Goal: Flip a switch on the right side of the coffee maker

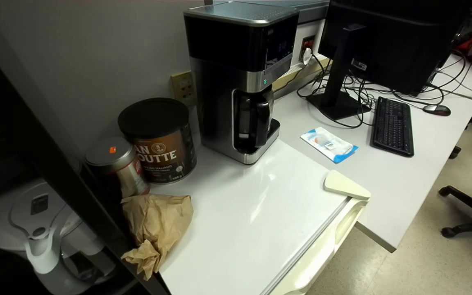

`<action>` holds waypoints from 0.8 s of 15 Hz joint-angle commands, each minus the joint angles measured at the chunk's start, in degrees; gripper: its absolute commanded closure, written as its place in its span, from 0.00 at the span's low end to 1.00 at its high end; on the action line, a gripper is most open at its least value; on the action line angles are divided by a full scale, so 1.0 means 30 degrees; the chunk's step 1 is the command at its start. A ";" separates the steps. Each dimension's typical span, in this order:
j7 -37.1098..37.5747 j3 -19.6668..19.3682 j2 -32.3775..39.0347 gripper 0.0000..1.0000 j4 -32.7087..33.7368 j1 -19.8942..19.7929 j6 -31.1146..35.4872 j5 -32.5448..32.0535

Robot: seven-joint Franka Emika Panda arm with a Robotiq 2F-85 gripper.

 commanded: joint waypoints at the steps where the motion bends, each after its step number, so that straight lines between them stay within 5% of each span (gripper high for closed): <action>1: 0.0289 0.0784 0.1549 0.00 0.1116 -0.0053 0.0874 -0.0514; 11: 0.1374 0.3151 0.6082 0.00 0.4417 0.0492 0.5432 -0.3876; 12: 0.1516 0.3335 0.6626 0.25 0.4878 0.0565 0.5851 -0.4356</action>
